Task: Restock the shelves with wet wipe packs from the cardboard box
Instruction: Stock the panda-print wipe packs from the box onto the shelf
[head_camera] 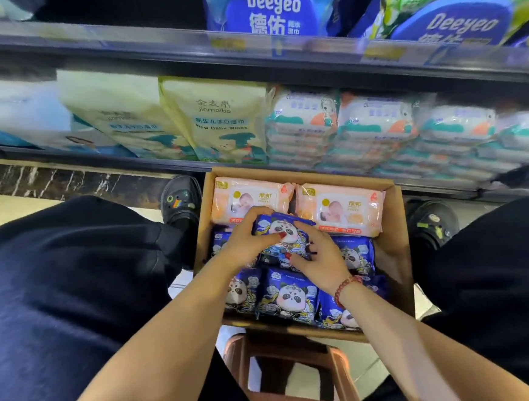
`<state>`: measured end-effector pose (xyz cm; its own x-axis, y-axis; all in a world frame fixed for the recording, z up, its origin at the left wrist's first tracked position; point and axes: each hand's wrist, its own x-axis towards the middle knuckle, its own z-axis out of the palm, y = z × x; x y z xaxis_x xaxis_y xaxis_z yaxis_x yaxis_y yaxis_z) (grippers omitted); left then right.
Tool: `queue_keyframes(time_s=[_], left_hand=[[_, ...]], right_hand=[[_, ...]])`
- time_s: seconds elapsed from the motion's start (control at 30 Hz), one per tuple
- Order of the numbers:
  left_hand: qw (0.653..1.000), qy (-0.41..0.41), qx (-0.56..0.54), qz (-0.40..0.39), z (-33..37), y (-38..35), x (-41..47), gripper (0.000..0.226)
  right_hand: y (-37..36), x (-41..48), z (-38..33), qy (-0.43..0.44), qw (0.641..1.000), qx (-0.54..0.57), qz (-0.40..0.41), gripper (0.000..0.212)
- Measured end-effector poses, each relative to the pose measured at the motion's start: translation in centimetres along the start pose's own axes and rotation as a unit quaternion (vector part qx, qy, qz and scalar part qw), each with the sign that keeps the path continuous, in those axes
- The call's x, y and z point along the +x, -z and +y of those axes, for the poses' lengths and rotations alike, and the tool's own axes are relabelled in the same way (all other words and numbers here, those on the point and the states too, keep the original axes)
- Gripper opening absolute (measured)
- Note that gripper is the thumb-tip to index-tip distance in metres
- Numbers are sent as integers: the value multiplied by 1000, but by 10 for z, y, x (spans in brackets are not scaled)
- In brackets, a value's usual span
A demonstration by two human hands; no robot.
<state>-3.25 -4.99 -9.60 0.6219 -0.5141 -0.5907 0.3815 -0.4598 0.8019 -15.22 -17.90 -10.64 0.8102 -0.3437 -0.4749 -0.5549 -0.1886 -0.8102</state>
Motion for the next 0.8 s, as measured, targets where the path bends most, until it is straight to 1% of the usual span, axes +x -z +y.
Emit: queue_keyframes(time_s=[0.07,0.17,0.23,0.3,0.4,0.5,0.6,0.63,0.7,0.73,0.8], left_hand=[[1000,-5,-2,-9,6,0,-5,39],[999,7,-36,-14,15,-6,-15,33],[999,7,-44,-17,18,-10,-20,33],[999,-4,-40,-16,20,-15,-24,34],[999,-7,-34,-25,19,-25,-29,36],[1000,-3,-12,-21,14,-32,-34,35],[1000,9,5,6,6,-35,-36,35],[1000,12,11,19,3,-36,-36,36],[999,16,12,43,-2,-38,-35,36],[998,21,8,52,-3,-38,-34,36],[998,31,3,61,-5,-40,-33,36]], right_hand=[[4,-6,-3,24,1000,-1,13,59],[16,-13,-10,61,997,-16,35,54],[28,-18,-10,68,997,-32,33,53],[42,-25,-9,58,998,-30,13,54],[63,-37,8,-11,1000,-13,-22,54],[85,-53,32,-75,997,-34,-3,49],[99,-72,52,-131,991,-24,-9,47],[100,-77,57,-135,991,-23,-4,50],[100,-80,76,-141,989,-50,14,71],[99,-78,87,-153,986,-68,9,80],[95,-76,102,-173,983,-53,-23,82]])
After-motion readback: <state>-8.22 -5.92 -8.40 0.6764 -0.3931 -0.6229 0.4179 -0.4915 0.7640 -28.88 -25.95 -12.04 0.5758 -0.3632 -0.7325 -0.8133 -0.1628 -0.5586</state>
